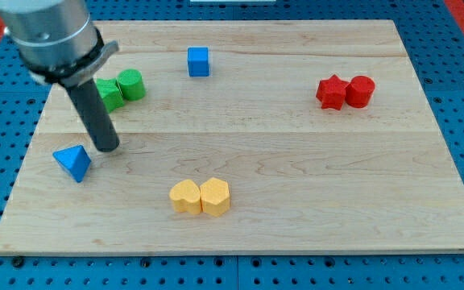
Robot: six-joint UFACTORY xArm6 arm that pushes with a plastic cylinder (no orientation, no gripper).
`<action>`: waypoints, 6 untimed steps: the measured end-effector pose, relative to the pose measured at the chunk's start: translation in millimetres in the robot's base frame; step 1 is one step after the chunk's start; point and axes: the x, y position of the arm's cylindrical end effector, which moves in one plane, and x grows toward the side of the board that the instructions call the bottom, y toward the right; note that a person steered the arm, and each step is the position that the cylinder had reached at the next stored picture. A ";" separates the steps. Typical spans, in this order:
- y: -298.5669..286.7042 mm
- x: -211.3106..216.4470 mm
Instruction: Move your arm close to the blue cube
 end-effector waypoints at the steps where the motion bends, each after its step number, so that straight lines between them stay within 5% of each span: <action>1: -33.1 9.2; 2: -17.3 46.6; 3: 6.0 21.2; 5: 209.0 -118.3; 6: 225.9 -205.1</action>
